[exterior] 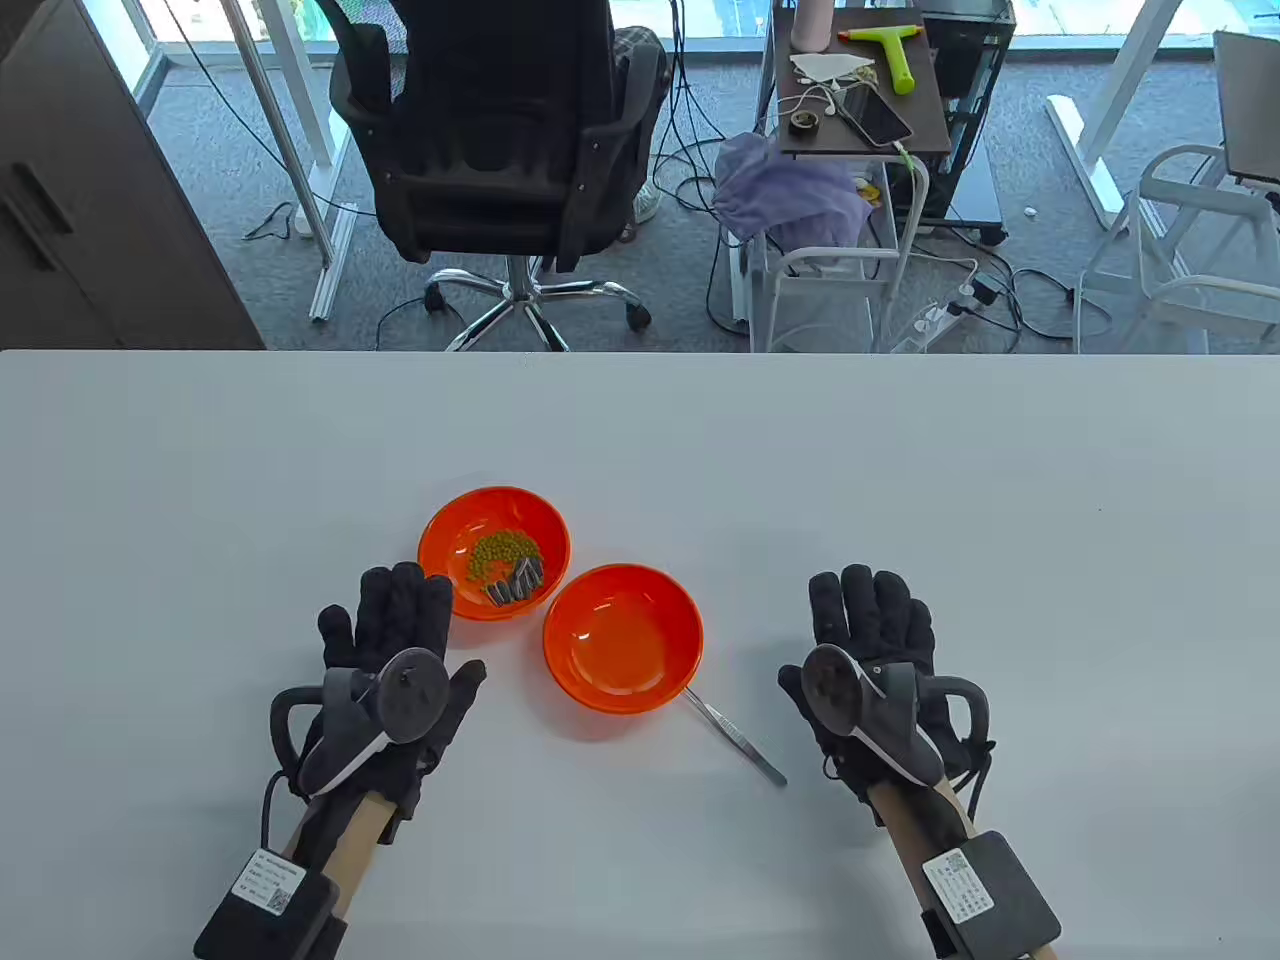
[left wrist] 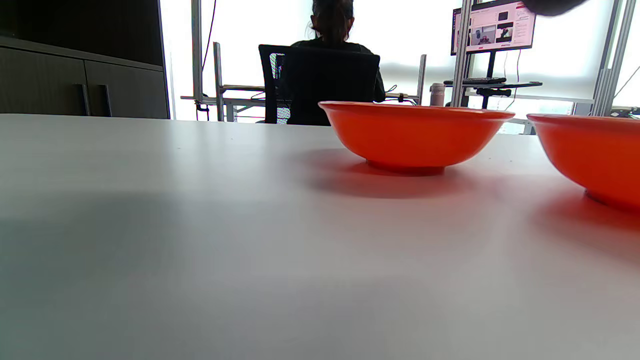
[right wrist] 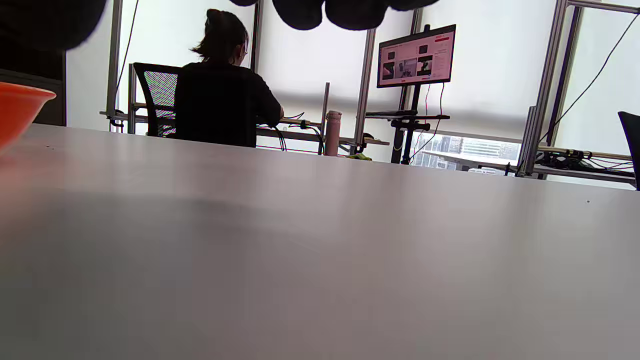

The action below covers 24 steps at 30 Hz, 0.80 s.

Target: Pick sunflower seeds with tweezers into bowl

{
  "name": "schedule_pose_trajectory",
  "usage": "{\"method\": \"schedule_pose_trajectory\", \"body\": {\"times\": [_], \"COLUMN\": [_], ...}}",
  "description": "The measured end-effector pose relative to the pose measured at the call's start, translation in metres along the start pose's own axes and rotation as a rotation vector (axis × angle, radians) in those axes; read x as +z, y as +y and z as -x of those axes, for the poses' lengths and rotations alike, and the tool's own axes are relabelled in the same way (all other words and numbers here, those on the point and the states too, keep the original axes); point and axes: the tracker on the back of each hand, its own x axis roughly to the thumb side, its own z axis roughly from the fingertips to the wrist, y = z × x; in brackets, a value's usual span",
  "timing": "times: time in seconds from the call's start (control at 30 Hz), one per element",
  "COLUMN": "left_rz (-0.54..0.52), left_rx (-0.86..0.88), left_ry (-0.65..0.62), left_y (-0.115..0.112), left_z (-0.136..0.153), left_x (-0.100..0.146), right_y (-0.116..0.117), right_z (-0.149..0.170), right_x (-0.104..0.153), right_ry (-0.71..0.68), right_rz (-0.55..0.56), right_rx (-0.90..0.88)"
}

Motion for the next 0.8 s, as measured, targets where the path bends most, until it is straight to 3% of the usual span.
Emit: {"method": "schedule_pose_trajectory", "body": {"times": [0.5,0.8], "left_rz": [0.001,0.004], "left_rx": [-0.004,-0.003], "left_ry": [-0.002,0.003], "left_y": [0.0,0.0], "left_z": [-0.001,-0.002], "left_x": [-0.001,-0.001], "right_y": [-0.001,-0.011], "right_z": [0.001,-0.01], "right_x": [0.0,0.007], "right_ry": [0.021,0.008], "right_rz": [0.013,-0.01], "right_rx": [-0.009,-0.151]}}
